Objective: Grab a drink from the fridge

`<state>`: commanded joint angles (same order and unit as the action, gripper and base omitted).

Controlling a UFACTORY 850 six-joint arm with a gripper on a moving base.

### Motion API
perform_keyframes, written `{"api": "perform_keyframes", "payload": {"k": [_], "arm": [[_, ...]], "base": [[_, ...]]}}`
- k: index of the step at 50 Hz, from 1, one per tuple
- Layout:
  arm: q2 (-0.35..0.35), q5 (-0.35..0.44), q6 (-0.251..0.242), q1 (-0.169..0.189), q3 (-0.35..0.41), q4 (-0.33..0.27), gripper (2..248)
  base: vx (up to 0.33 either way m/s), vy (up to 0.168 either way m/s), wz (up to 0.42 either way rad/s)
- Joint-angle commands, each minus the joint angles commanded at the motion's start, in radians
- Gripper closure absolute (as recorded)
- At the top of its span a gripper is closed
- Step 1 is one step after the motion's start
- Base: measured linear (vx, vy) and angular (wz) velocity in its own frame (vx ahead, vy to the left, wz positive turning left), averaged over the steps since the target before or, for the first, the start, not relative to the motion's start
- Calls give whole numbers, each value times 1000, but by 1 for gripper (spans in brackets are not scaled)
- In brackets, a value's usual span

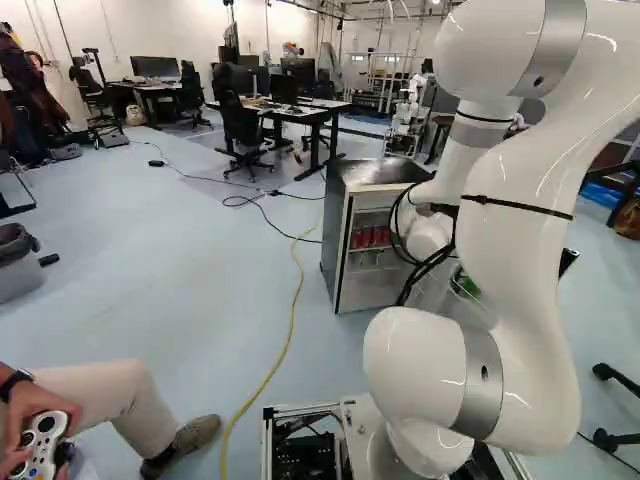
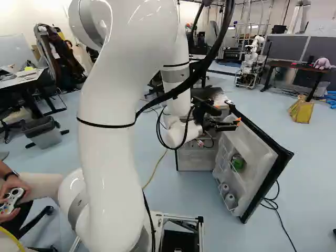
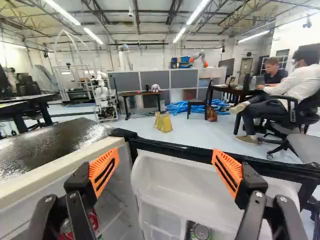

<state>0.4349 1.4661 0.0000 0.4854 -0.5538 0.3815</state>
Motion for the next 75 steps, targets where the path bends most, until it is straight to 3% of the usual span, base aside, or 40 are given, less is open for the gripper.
{"api": "perform_keyframes", "payload": {"k": [30,59,75], "arm": [[-9,0,0,61,105,-316,3],[70,0,0,66,94,-622,3],[132,0,0,66,60,-686,3]], "base": [[0,0,0],[0,0,0],[0,0,0]]}}
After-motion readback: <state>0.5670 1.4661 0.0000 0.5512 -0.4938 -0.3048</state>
